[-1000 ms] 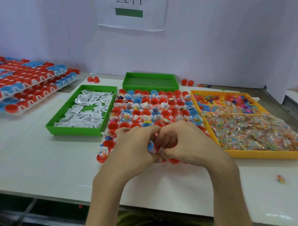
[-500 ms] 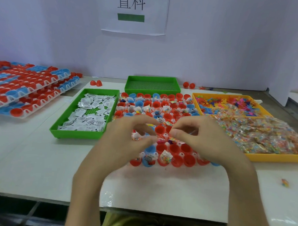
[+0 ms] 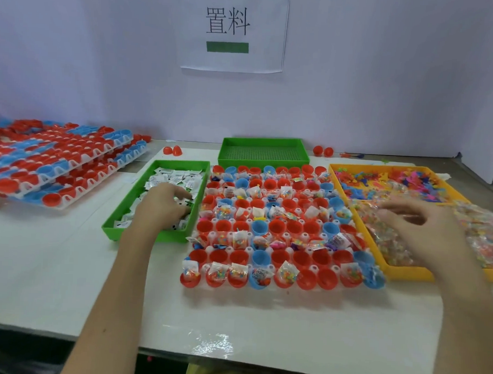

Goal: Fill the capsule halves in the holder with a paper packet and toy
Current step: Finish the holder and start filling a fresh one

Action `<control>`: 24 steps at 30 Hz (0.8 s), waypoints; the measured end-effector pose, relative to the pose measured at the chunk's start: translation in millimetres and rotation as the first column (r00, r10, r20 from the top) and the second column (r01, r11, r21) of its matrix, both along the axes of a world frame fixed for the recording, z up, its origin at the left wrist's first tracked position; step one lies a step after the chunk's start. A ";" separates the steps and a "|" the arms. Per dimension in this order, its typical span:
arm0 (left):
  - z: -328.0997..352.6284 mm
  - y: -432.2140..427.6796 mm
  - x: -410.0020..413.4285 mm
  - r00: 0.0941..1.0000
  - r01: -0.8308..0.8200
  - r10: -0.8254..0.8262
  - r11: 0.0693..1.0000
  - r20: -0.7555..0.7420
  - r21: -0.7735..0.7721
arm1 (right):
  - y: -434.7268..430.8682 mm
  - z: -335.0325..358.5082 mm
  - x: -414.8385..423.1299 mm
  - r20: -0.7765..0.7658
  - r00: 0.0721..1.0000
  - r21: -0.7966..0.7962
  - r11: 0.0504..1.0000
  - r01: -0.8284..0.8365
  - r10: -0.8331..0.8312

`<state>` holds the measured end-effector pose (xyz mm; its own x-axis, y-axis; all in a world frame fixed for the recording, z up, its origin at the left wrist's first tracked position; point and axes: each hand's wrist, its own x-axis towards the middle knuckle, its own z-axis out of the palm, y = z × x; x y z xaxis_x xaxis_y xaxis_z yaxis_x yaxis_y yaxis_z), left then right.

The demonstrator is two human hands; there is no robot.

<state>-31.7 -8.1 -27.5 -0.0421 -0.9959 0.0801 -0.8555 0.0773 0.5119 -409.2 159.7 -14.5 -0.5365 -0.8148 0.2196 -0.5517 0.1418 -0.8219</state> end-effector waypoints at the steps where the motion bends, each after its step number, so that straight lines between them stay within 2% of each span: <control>1: -2.5 -0.9 -0.8 1.000 -0.022 0.022 1.000 0.002 -0.018 | 0.5 -3.9 -3.8 -0.003 1.000 0.075 0.997 -0.019 0.019; 3: -4.7 -2.1 -2.5 0.998 -0.060 0.059 0.997 -0.016 -0.057 | -0.5 -9.4 -6.7 -0.030 0.999 0.158 0.987 -0.031 0.036; 5: -7.7 -1.3 -4.3 0.996 -0.071 0.066 0.994 -0.065 -0.079 | -1.5 -10.9 -5.5 -0.040 0.999 0.140 0.990 -0.009 0.014; 12: -10.6 7.2 -2.5 0.970 -0.154 0.124 0.979 -0.208 -0.133 | -2.9 -15.4 -1.1 0.001 0.997 -0.029 0.996 0.082 -0.082; 17: -10.4 12.6 -5.9 0.932 -0.266 0.163 0.914 -0.324 -0.305 | 0.6 -12.9 -2.2 0.043 0.976 -0.200 0.955 0.217 -0.213; 24: -8.7 14.7 -8.5 0.920 -0.313 0.197 0.891 -0.339 -0.328 | 3.9 -6.8 0.9 0.101 0.957 -0.360 0.887 0.291 -0.273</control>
